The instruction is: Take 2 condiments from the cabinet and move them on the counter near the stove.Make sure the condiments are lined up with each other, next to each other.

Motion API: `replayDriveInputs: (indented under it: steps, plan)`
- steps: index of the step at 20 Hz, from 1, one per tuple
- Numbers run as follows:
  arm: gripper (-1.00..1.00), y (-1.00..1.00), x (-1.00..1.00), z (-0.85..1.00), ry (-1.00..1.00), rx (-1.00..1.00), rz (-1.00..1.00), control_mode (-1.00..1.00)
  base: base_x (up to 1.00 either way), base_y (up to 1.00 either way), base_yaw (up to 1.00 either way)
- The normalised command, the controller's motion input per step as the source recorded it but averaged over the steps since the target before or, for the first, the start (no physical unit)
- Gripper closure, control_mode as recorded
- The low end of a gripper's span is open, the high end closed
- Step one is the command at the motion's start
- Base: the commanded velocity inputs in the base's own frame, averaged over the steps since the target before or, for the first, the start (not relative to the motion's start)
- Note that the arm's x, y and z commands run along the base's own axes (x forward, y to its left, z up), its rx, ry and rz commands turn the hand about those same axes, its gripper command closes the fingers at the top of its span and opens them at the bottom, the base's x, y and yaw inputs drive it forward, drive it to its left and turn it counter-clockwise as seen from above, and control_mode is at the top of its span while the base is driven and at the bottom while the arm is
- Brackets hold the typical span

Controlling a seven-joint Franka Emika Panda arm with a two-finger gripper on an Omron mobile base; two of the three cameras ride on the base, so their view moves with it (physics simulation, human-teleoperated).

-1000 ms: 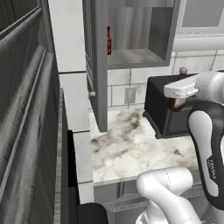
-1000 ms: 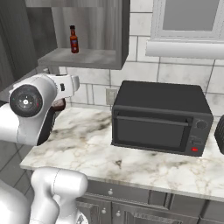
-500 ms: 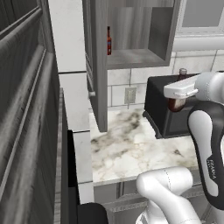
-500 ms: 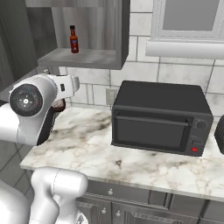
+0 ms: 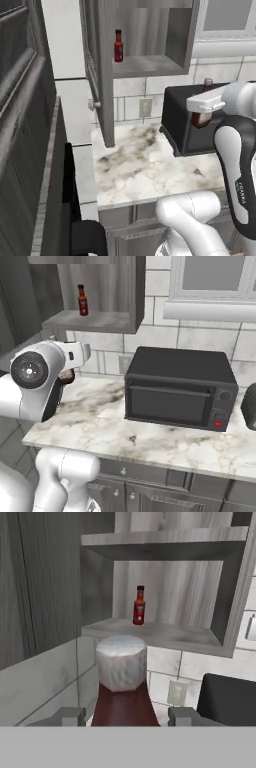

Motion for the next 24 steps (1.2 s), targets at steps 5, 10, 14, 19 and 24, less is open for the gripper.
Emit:
replayDriveInputs:
  steps: [5, 10, 14, 19, 24]
  plan:
    - [1.0, 0.0, 0.0, 0.0, 0.0, 0.0, 0.0, 1.0, -0.67, -0.52, 0.0]
    - [1.0, 0.0, 0.0, 0.0, 0.0, 0.0, 0.0, 1.0, -0.62, -0.56, 0.0]
    - [1.0, 0.0, 0.0, 0.0, 0.0, 0.0, 0.0, 1.0, -0.17, -0.58, 0.0]
    - [1.0, 0.0, 0.0, 0.0, 0.0, 0.0, 0.0, 1.0, 0.0, -0.81, 0.0]
    - [1.0, 0.0, 0.0, 0.0, 0.0, 0.0, 0.0, 1.0, -0.03, -0.99, 0.0]
